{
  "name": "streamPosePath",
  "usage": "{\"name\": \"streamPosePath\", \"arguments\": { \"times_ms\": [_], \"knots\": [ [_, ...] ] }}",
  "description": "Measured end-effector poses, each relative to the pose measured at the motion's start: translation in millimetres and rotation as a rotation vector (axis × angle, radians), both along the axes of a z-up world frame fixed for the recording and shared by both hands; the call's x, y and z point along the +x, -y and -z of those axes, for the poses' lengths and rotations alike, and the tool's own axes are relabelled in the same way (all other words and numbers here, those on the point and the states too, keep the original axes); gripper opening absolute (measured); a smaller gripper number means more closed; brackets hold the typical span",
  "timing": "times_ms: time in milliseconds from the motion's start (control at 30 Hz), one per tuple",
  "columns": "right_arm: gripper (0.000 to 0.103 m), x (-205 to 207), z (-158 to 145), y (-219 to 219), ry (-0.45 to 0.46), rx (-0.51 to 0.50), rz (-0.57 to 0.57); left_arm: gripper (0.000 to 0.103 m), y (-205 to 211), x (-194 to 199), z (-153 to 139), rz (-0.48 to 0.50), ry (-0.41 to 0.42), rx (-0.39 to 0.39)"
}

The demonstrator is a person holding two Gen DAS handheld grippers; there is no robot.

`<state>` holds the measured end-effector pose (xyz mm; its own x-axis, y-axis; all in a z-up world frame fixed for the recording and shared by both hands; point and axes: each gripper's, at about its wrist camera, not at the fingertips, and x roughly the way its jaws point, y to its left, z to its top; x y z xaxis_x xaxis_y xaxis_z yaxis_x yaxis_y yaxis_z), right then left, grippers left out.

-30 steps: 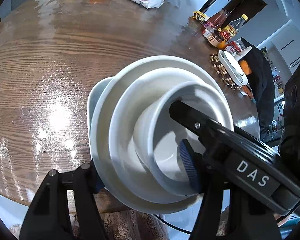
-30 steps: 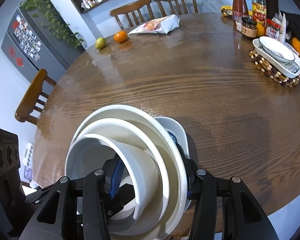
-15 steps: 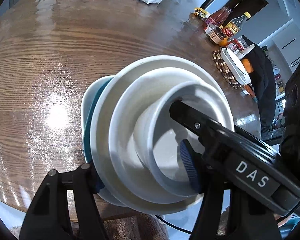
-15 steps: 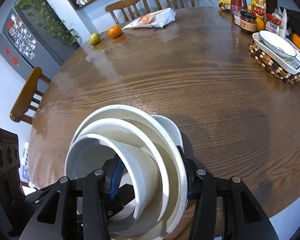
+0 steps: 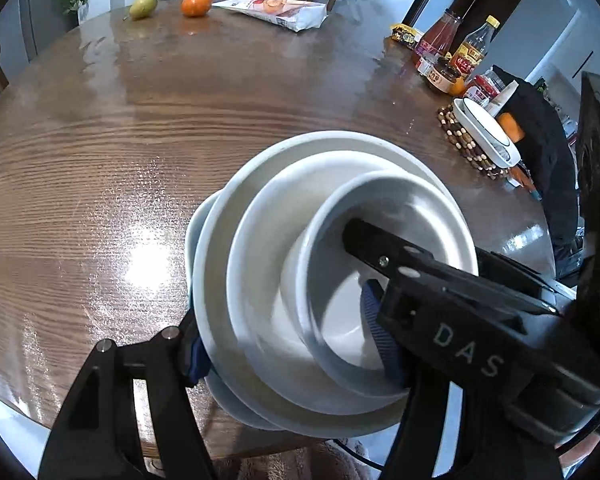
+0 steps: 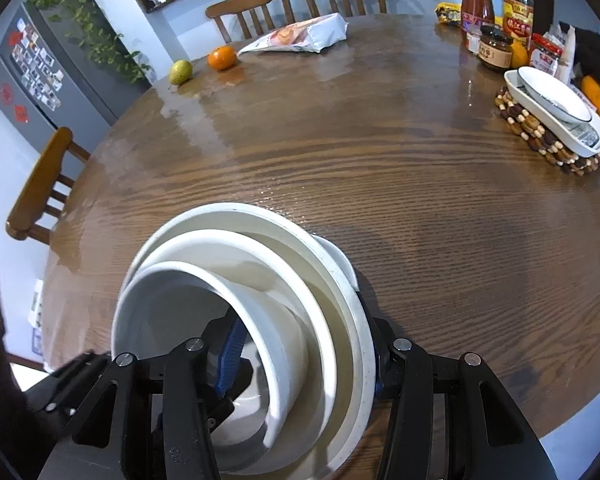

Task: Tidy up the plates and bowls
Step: 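Lower the bowl stack onto the teal dish with the right tool, then open the right tool off the bowl stack and withdraw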

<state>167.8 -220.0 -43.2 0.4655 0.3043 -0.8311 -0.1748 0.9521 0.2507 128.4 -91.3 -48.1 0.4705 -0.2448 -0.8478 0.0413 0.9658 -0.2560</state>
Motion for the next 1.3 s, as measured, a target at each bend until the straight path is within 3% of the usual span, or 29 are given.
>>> {"name": "streamPosePath", "arguments": {
  "times_ms": [133,333,567,800,933,1100,1300],
  "knots": [
    [0.052,1.1,-0.4,-0.9,0.004,-0.006,-0.002,0.066,0.1,0.3,-2.0,0.003,0.019,0.016],
    [0.058,-1.1,-6.4,-3.1,0.059,-0.028,0.008,0.067,4.5,-7.9,-17.5,0.013,0.158,0.135],
    [0.065,-12.8,-29.0,-4.0,0.189,-0.076,0.034,0.077,-3.2,-16.6,-31.8,0.011,0.233,0.117],
    [0.067,-18.5,-38.0,-4.9,0.221,-0.044,0.020,0.080,-4.6,-30.5,-42.8,0.025,0.285,0.125],
    [0.077,-27.4,-44.7,-2.6,0.251,-0.020,0.001,0.083,-10.2,-40.6,-48.4,0.018,0.317,0.114],
    [0.084,-47.0,-54.5,5.4,0.339,-0.019,0.026,0.102,-15.9,-61.4,-55.2,0.005,0.398,0.127],
    [0.088,-72.3,-58.8,8.5,0.435,-0.026,0.016,0.102,-18.2,-78.2,-51.0,0.011,0.430,0.155]
  ]
}}
